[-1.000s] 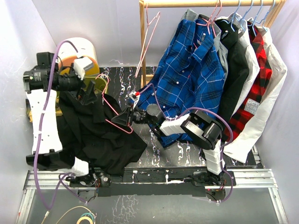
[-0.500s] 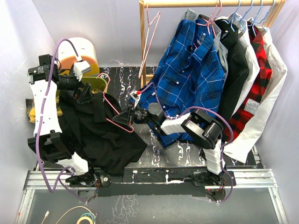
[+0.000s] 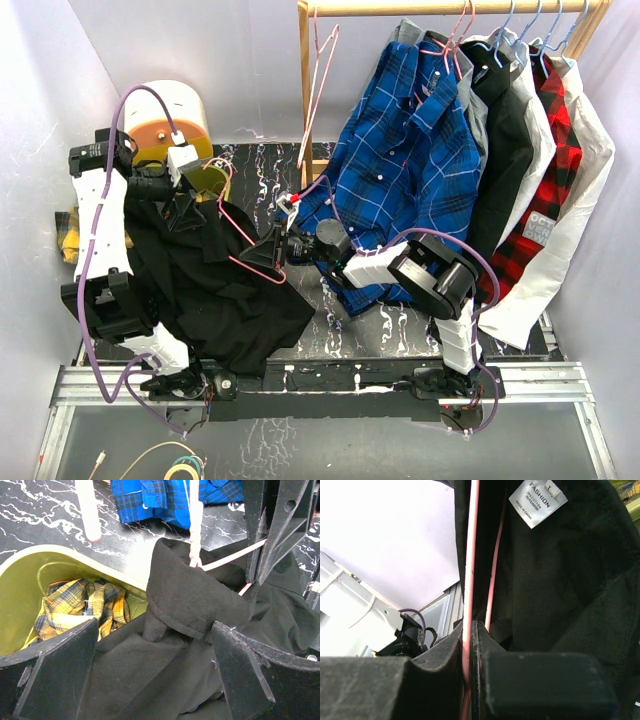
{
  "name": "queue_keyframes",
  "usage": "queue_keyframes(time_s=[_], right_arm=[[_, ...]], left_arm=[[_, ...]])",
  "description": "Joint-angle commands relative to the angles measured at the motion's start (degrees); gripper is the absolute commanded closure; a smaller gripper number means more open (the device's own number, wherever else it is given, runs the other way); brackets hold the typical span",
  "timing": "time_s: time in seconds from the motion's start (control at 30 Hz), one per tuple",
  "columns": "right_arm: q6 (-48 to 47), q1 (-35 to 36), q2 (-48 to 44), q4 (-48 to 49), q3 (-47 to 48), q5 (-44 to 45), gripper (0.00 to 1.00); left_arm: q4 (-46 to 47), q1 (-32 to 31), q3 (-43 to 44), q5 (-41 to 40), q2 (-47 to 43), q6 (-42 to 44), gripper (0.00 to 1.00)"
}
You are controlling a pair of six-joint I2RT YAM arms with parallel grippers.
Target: Place the shirt on the hanger
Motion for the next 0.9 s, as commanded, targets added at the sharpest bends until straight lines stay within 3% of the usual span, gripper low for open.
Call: queue_keyframes(time_s=[0.0, 0.13, 0.27, 0.37, 0.43, 0.53, 0.57, 0.63, 0.87], right_arm=[[-1.0, -0.5, -0.7, 3.8, 2.9, -0.7, 0.92], [-0.9, -0.6, -0.6, 3.8, 3.2, -1.0, 0.92], [-0.4, -0.6, -0.6, 4.0, 3.5, -1.6, 0.92], [-0.1, -0.6, -0.8, 4.1, 3.7, -2.3, 0.92], [0.0, -0.6, -1.0, 4.2, 3.9, -2.6, 0.92], [0.0, -0.6, -1.3, 4.1, 3.9, -2.8, 0.92], [-0.1, -0.6, -1.5, 4.2, 3.9, -2.7, 0.92], [-0.3, -0.6, -2.1, 4.3, 3.6, -2.1, 0.92], [-2.9, -0.6, -6.4, 4.1, 1.6, -0.3, 0.92]], left_arm=[[-3.1, 0.3, 0.1, 5.1, -0.9, 4.5, 0.11], [-3.0, 0.1, -2.8, 5.3, -1.8, 7.0, 0.19], [-3.0, 0.1, -2.6, 5.5, -0.2, 7.4, 0.46], [-3.0, -0.1, -2.0, 5.1, 1.4, 7.2, 0.32], [-3.0, -0.6, -1.8, 4.4, 2.1, 6.9, 0.30], [-3.0, -1.3, -1.9, 3.4, 2.3, 7.0, 0.52], [-3.0, -1.6, -2.0, 3.0, 2.1, 7.2, 0.64], [-3.0, -2.1, -2.3, 1.8, 1.8, 7.5, 1.00], [-3.1, -2.4, -0.3, 2.0, -1.9, 7.2, 1.00]])
